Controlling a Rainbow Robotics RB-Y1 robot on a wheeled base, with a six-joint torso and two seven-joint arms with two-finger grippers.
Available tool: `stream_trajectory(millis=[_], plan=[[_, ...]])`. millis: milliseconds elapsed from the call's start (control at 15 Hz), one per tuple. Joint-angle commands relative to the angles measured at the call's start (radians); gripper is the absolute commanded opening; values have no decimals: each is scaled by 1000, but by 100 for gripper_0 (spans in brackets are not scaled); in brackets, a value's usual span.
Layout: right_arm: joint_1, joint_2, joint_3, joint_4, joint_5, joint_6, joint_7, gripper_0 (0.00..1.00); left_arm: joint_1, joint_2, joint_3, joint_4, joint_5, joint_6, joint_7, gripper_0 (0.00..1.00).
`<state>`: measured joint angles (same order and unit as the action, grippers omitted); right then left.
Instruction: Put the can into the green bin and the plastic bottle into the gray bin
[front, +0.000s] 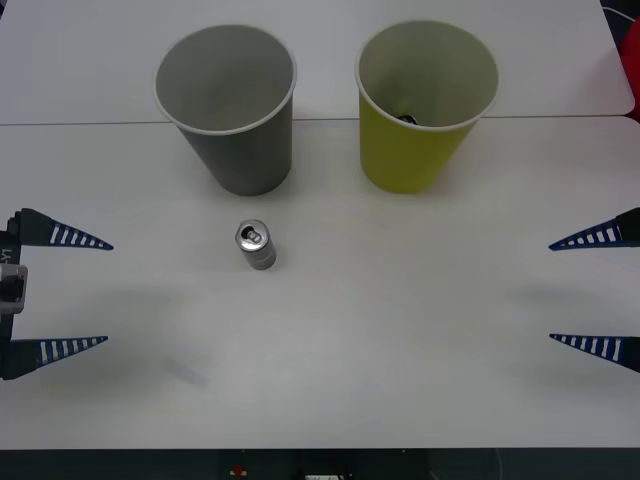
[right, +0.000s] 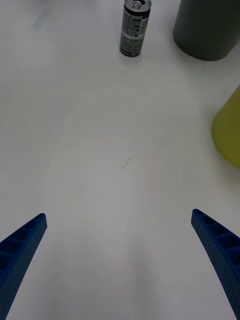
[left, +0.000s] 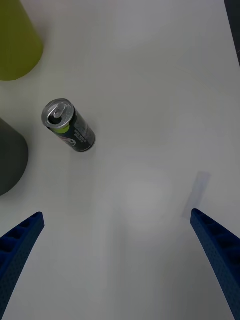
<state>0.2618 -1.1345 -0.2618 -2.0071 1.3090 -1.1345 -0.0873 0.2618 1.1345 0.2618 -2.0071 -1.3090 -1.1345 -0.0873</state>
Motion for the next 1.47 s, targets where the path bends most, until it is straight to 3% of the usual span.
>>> stream_trajectory(millis=[67, 200, 533, 867, 1467], plan=[[0, 0, 0, 0, 0, 0, 0, 100, 0, 0, 0, 0, 0, 0, 0, 100], [0, 0, 0, 0, 0, 0, 0, 100, 2, -36, 7, 13, 8, 5, -2, 100], [0, 0, 0, 0, 0, 0, 0, 100, 8, -44, 24, 37, 28, 5, -11, 100], [0, 0, 0, 0, 0, 0, 0, 100, -4, -45, -56, 160, 154, 33, -29, 100], [0, 0, 0, 0, 0, 0, 0, 100, -88, -45, -349, 383, 484, 202, -384, 100]])
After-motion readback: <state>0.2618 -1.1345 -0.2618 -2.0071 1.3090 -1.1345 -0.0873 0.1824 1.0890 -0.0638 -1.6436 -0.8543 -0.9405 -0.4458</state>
